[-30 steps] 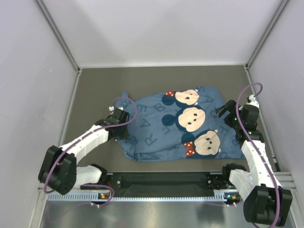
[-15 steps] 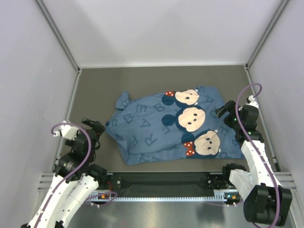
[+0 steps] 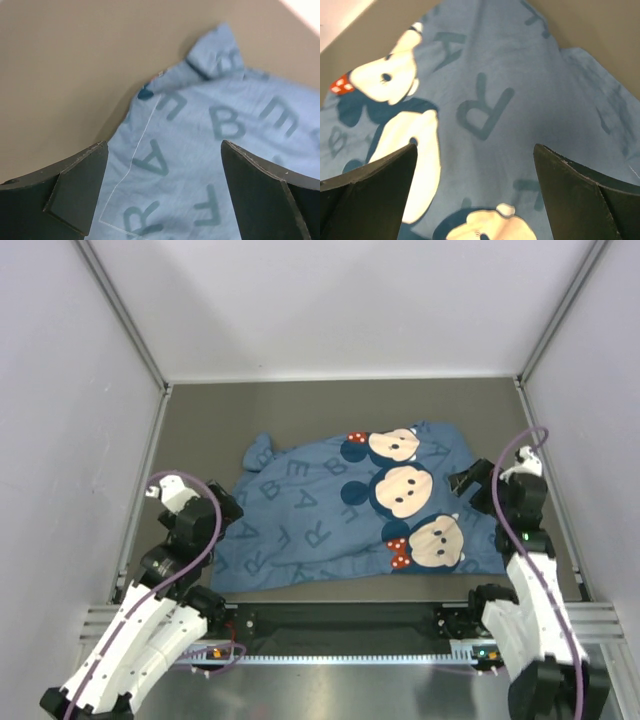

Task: Put the pillow into the pillowcase

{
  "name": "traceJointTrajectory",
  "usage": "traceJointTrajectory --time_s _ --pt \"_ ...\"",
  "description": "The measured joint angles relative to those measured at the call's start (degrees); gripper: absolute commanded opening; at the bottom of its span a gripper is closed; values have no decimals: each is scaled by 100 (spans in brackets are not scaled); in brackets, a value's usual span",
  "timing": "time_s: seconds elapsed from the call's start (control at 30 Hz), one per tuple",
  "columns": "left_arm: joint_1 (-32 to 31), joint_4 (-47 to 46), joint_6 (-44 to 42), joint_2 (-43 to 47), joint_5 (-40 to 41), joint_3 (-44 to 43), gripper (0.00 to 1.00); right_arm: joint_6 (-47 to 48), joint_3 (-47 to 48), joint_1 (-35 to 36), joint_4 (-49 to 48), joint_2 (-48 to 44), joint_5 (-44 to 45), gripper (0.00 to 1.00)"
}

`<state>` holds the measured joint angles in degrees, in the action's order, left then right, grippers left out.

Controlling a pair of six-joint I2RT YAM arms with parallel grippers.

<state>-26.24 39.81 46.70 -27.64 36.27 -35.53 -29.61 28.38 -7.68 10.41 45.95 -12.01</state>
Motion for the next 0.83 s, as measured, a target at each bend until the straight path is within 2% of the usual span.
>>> traceJointTrajectory --time_s 0.13,0.23,0.33,0.5,0.83 --pt "0 -149 -481 -181 -411 -9 99 170 -459 0 -107 -1714 -90 100" --pt "0 -503 -723 337 -778 120 99 260 -590 0 -192 -3185 -57 100" --pt "0 -723 -866 1119 -970 372 99 341 -581 0 -214 -4011 153 100" --pt "-2 -855 -940 1746 -1034 498 99 514 -581 0 125 -4387 629 100" --pt "0 -874 -938 1856 -1032 549 98 564 -575 0 509 -4343 1060 100"
